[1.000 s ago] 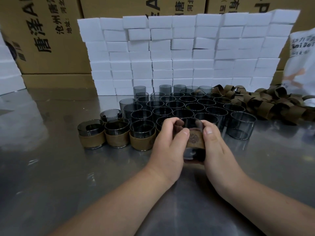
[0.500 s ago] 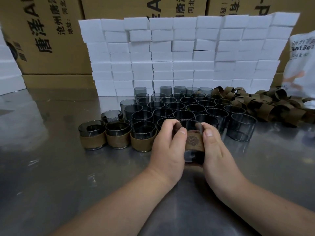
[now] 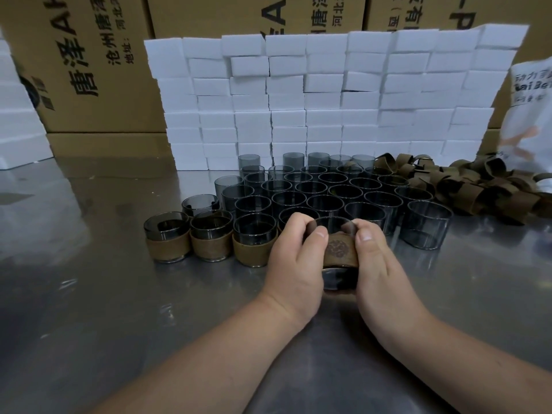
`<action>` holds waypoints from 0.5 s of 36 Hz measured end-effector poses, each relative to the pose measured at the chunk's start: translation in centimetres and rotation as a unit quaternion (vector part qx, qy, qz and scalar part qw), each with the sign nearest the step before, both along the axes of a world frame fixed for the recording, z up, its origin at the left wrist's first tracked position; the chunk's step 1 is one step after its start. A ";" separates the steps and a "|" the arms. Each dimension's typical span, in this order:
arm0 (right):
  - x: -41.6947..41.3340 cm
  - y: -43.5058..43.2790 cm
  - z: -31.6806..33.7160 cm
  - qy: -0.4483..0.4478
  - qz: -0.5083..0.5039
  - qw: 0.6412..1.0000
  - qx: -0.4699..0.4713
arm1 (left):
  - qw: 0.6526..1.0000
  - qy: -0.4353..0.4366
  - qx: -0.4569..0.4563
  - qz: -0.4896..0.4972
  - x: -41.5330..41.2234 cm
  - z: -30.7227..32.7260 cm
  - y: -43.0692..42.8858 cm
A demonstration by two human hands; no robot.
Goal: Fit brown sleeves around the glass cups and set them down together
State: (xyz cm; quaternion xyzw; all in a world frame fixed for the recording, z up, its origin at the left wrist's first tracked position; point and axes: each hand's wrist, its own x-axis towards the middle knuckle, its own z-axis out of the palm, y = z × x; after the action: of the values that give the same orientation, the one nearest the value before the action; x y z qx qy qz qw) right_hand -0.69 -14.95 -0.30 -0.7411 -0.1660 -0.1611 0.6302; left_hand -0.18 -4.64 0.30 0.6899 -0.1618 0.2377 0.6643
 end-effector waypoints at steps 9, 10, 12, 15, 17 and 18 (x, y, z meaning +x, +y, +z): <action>0.1 0.1 0.1 0.009 0.001 1.000 -0.005 | 1.000 0.010 -0.003 -0.016 0.2 0.1 0.2; 0.2 0.0 0.1 0.009 0.000 1.000 -0.008 | 1.000 0.012 -0.003 -0.018 0.2 0.1 0.3; 0.3 -0.1 0.0 0.009 0.000 1.000 -0.013 | 1.000 0.014 0.001 -0.020 0.3 0.1 0.3; 0.4 -0.1 -0.1 0.010 0.003 1.000 -0.011 | 1.000 0.015 0.001 -0.022 0.2 0.1 0.4; 0.5 -0.1 -0.2 0.006 0.002 1.000 -0.011 | 1.000 0.017 0.003 -0.022 0.2 0.1 0.5; 0.5 -0.1 -0.3 0.005 0.001 1.000 -0.011 | 1.000 0.016 0.006 -0.021 0.2 0.1 0.6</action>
State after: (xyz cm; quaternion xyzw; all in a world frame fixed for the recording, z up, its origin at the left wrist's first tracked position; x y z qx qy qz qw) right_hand -0.17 -15.08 -0.55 -0.7488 -0.1652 -0.1545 0.6230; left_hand 0.05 -4.07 0.43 0.6943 -0.1667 0.2118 0.6673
